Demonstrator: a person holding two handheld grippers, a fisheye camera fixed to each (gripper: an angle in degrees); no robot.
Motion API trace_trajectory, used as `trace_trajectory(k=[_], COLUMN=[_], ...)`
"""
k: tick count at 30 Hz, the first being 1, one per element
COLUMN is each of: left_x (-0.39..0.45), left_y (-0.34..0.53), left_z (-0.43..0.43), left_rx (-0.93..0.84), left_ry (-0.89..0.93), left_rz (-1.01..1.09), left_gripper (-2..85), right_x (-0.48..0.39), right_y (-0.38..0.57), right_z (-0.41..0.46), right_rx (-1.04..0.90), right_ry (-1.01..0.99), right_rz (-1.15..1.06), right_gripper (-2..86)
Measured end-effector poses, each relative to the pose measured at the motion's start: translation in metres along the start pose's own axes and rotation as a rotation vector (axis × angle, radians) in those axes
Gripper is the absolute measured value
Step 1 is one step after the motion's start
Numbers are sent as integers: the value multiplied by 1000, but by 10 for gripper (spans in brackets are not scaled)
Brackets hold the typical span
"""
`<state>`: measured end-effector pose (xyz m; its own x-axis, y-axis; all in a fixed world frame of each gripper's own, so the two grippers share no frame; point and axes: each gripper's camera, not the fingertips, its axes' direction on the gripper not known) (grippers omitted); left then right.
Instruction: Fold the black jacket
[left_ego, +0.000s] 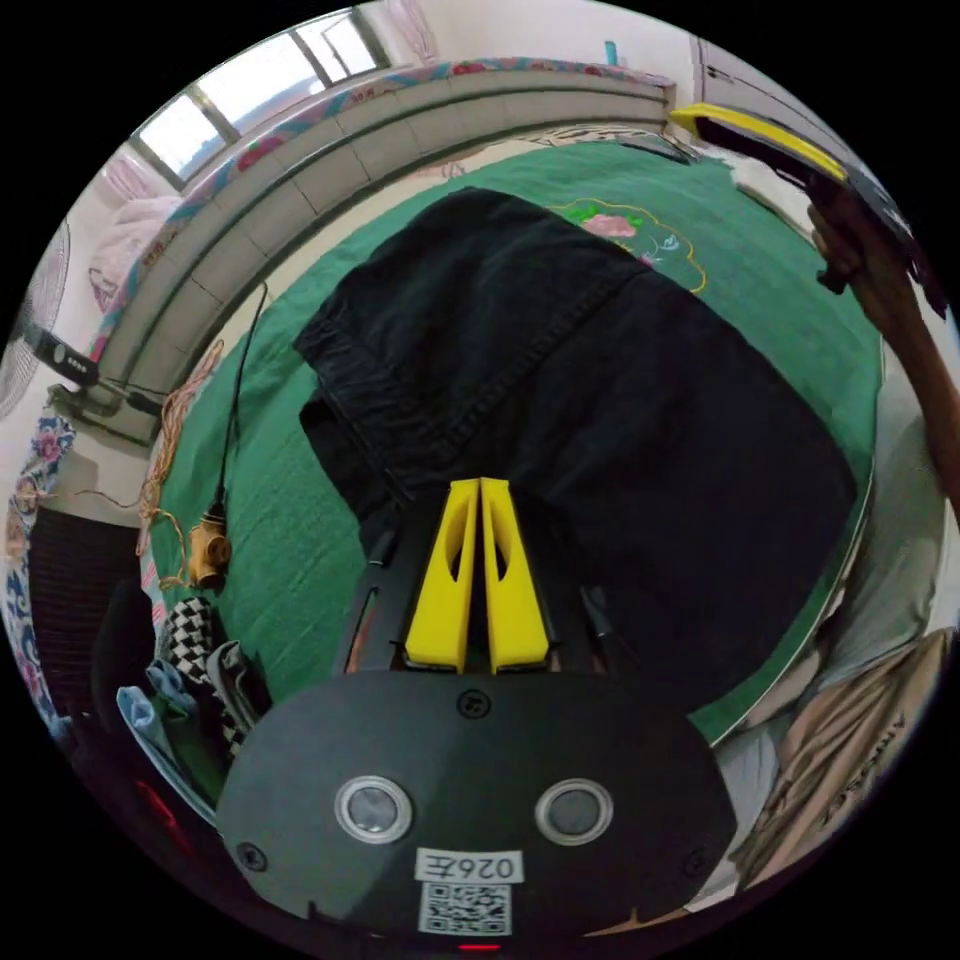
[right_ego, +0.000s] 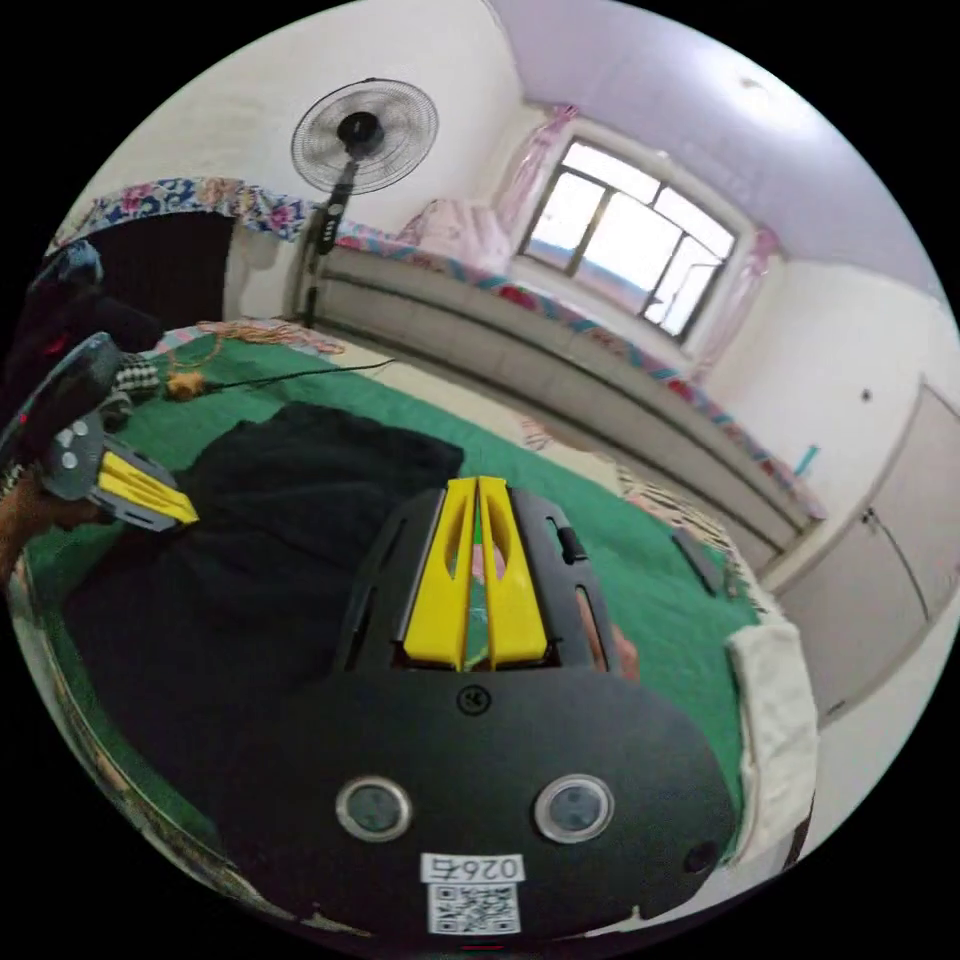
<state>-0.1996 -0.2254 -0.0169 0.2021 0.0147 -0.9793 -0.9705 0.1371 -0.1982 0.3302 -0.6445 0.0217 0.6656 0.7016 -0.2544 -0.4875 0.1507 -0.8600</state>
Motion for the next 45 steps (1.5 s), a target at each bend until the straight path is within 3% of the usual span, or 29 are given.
trace_trajectory(k=[3, 7, 12, 17, 23, 27, 32, 39, 45], left_x=[0, -42, -140, -196, -235, -251, -262, -277, -262], left_y=[2, 18, 56, 88, 109, 118, 122, 142, 135], left_z=[-11, -25, 8, 38, 41, 55, 60, 54, 49], left_rx=[-41, 23, -4, 99, 231, 280, 235, 310, 252], left_ry=[-118, -128, 238, 689, 812, 961, 906, 840, 702], left_rz=[40, -140, -524, -638, -670, -686, -678, -772, -669], left_gripper=[-7, -4, 73, 108, 184, 174, 158, 187, 184], right_x=[19, 70, 110, 147, 176, 189, 185, 178, 164], right_y=[8, 15, 30, 47, 66, 84, 97, 101, 101], right_z=[1, 8, 42, 89, 150, 184, 213, 224, 223], right_rx=[-114, -65, -148, -241, -357, -411, -483, -478, -477], right_ry=[-176, -483, -614, -798, -1060, -1152, -1185, -1214, -1228], right_rz=[26, 257, 313, 438, 569, 678, 719, 725, 714], right_gripper=[-10, -9, -8, 14, 76, 88, 98, 90, 81])
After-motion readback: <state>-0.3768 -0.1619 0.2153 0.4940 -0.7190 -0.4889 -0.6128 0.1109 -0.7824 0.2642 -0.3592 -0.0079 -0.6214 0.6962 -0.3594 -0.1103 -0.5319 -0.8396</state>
